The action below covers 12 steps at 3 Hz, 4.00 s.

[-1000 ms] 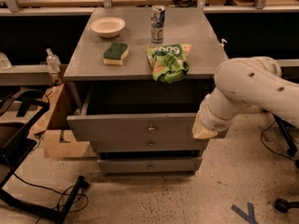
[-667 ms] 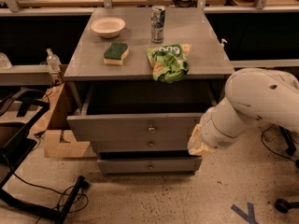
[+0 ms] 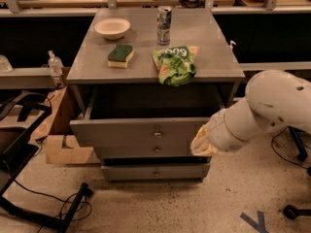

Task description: Open top drawer

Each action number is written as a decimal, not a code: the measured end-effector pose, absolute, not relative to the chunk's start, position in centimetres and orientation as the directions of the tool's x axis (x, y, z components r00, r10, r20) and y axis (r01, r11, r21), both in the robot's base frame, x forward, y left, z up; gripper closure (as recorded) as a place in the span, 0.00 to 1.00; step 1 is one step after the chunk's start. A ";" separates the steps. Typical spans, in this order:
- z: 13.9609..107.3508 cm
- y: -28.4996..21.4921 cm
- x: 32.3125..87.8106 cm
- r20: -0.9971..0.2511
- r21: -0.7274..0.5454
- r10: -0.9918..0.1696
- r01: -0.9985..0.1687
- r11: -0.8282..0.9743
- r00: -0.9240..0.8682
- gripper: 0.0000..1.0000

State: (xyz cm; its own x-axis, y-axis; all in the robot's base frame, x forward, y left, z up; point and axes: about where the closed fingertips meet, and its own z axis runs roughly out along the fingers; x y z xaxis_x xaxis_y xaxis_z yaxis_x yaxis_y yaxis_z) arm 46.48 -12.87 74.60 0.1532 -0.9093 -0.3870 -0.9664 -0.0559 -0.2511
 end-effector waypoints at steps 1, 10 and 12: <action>73.7 -14.7 51.3 -0.382 -0.278 -0.909 -0.959 -0.055 0.163 1.00; 69.4 -17.7 58.3 -0.336 -0.234 -0.941 -0.971 0.041 0.041 1.00; 69.1 -16.0 51.5 -0.367 -0.163 -0.930 -0.984 0.065 -0.001 1.00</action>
Offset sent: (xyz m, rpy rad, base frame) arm 0.1610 -0.0774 -0.0178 -0.0932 -0.0646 -0.0464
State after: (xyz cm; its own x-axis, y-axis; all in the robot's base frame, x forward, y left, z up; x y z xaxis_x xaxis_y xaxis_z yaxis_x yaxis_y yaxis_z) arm 51.48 -15.98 69.13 -0.0009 -0.9302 -0.3670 -0.9845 0.0652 -0.1629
